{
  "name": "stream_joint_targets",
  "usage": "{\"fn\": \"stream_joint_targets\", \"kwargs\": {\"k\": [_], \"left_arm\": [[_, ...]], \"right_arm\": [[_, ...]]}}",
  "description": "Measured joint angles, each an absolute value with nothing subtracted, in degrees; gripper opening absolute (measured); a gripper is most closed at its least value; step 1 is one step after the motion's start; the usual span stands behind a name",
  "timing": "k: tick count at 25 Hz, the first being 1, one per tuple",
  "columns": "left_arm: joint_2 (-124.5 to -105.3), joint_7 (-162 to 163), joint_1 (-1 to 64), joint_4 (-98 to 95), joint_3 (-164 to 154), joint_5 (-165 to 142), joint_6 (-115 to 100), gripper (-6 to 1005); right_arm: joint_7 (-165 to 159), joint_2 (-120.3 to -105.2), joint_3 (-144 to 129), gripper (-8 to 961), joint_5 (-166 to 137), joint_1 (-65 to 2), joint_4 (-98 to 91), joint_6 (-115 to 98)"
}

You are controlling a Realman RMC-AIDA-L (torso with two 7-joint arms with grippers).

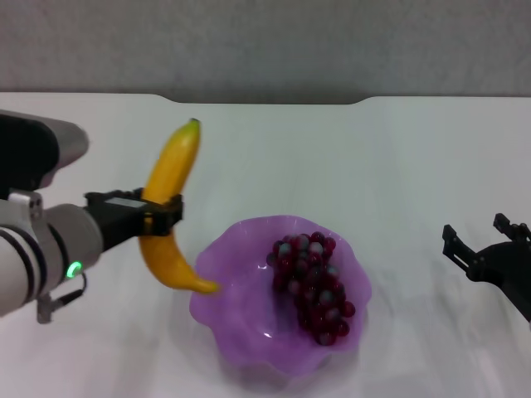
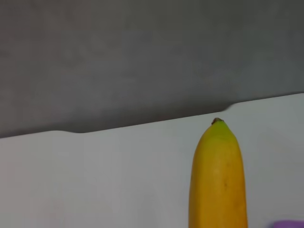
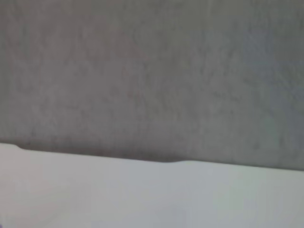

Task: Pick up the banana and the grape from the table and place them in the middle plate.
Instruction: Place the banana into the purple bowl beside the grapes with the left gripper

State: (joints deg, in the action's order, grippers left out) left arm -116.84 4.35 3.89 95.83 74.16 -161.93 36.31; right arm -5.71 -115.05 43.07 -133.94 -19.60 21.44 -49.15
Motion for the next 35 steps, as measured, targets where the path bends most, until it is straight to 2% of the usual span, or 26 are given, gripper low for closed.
{"fn": "stream_joint_targets", "kwargs": {"k": [10,35], "left_arm": [[-116.81,3.24,6.23,96.29,73.02,-156.32,42.98,494],[-116.94,0.68,14.25,79.75,69.75,-142.51,34.66,497]], "right_arm": [[-5.65,-115.05,43.24,894,-133.94,-19.65,21.45,-48.93],[-4.25,-115.13,43.09,894,-134.2,-19.94,21.97,-48.86]]}}
